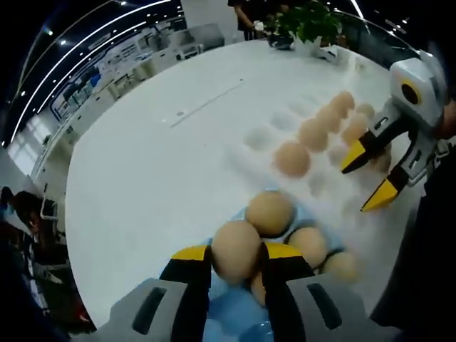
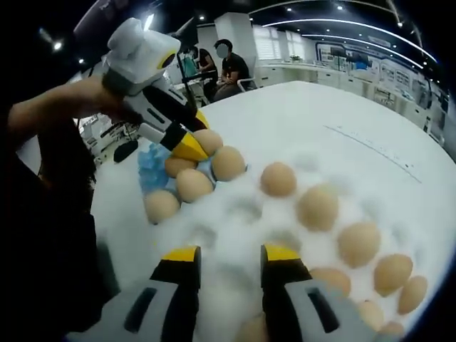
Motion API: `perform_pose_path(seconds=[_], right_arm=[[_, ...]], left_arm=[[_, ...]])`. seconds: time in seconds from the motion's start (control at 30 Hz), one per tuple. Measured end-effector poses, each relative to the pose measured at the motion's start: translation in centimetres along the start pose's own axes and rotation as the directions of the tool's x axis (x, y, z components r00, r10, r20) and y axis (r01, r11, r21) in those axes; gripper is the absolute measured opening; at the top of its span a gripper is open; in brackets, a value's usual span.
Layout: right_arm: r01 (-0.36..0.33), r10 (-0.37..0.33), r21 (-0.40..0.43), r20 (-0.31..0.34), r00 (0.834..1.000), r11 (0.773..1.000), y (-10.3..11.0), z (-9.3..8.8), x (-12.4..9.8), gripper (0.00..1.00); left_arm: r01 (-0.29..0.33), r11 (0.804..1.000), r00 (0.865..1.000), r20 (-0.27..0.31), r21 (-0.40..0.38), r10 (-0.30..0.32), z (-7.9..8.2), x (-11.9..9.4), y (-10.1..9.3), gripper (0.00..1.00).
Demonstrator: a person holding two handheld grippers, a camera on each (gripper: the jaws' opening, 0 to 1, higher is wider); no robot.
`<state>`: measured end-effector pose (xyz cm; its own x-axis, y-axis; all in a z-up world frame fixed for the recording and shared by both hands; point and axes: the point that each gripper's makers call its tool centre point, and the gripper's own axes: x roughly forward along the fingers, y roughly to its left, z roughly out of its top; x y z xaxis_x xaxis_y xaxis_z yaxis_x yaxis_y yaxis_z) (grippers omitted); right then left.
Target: Place the egg into an empty slot of the egg tray after lifting it from the table, then release the egg inside the slot.
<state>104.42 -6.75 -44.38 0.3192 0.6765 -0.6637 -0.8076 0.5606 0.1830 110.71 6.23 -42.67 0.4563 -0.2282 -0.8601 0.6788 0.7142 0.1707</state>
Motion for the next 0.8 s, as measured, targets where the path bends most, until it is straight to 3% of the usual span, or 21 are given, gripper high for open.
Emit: perform_pose_path(seconds=[0.07,0.8], right_arm=[[0.001,-0.001,-0.002,0.002,1.0,1.0,0.01,0.0,-0.01,0.34],[-0.005,0.005,-0.009,0.011,1.0,1.0,0.15,0.06,-0.03,0.34]], left_arm=[[0.0,1.0,1.0,-0.026,0.021,0.0,-0.41,0.12,-0.03,0.28],[0.021,0.998,0.999,-0.032,0.052,-0.019,0.02,0.92,0.05,0.28]])
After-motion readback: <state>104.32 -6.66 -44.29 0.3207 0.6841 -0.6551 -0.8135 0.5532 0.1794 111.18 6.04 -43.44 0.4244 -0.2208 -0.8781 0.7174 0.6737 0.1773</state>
